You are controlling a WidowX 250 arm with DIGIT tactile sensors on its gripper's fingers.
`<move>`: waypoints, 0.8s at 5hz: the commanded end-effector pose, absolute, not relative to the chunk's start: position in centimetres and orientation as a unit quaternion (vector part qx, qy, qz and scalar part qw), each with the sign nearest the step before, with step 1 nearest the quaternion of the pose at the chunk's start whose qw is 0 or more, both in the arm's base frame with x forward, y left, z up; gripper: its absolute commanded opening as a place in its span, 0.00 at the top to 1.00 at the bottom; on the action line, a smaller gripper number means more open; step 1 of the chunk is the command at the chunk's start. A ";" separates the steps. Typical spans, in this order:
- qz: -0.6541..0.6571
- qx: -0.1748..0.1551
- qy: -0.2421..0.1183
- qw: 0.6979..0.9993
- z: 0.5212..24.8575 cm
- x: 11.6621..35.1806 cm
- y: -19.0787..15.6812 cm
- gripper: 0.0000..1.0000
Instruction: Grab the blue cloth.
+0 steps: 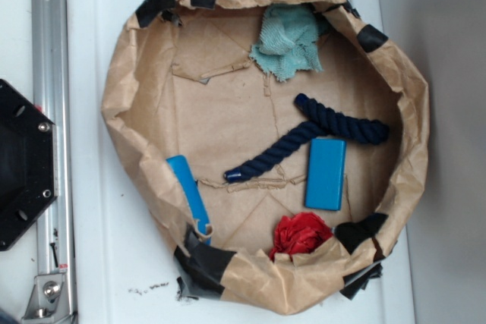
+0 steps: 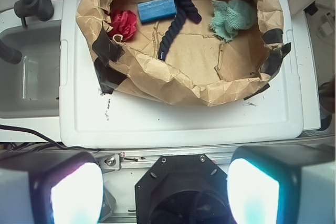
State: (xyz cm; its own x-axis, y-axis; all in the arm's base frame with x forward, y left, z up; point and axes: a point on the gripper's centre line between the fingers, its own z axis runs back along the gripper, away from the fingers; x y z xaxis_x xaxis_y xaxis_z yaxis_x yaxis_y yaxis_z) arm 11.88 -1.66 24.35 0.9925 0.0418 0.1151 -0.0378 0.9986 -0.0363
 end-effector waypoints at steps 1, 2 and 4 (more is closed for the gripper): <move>0.020 -0.017 -0.058 0.998 24.3 11.9 -1.7 0.00; 0.147 0.111 -0.171 0.968 19.4 14.6 -0.1 0.00; 0.276 0.086 -0.305 0.907 11.8 25.0 1.1 0.00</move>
State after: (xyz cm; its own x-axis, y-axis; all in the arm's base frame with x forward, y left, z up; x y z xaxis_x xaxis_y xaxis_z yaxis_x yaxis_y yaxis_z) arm 24.07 0.27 10.21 0.7068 0.4168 0.5716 -0.5258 0.8501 0.0303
